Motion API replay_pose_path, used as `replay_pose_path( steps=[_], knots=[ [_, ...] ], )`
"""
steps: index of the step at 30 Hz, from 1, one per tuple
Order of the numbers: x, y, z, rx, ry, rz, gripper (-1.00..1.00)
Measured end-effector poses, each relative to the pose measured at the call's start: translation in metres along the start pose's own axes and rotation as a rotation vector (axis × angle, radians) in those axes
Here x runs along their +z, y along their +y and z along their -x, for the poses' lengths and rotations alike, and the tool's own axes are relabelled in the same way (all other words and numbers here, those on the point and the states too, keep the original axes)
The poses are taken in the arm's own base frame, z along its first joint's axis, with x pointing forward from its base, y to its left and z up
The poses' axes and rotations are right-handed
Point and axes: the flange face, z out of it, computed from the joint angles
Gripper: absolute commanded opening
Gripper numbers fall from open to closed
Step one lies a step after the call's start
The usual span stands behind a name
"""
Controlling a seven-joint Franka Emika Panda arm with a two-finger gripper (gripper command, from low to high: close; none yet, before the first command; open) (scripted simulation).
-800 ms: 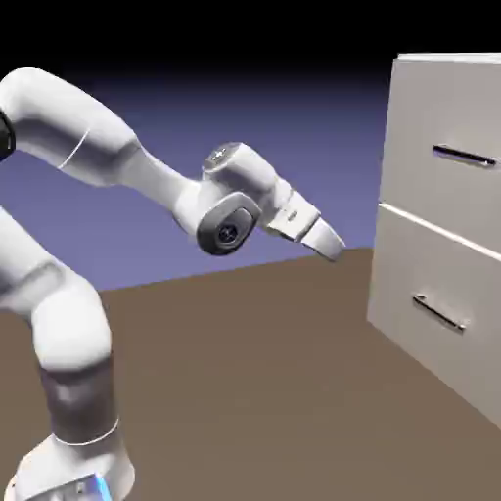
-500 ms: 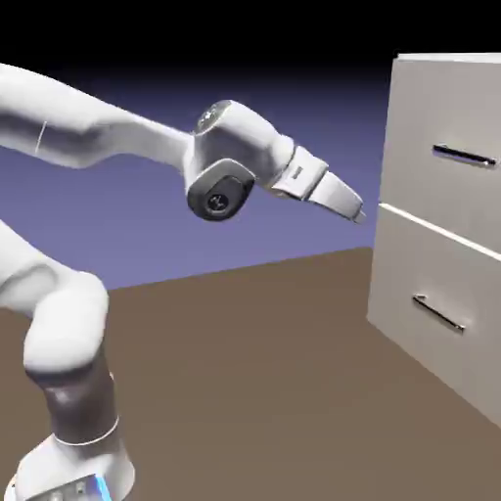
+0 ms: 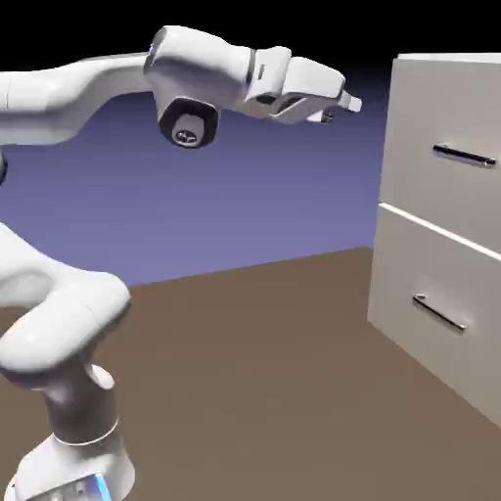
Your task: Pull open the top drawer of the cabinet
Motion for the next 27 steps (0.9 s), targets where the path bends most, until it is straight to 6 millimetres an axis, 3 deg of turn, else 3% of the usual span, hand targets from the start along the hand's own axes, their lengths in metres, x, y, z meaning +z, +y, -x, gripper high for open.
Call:
replay_pose_path(
  steps=[7, 13, 20, 27],
  knots=[
    [-0.009, -0.047, -0.009, -0.194, 0.127, -0.045, 0.00],
    [0.010, -0.090, 0.000, -0.398, 0.211, -0.079, 0.00],
    [0.068, -0.128, 0.027, -0.658, 0.275, -0.114, 0.00],
    [0.159, -0.136, 0.066, -0.915, 0.302, -0.149, 0.00]
  ],
)
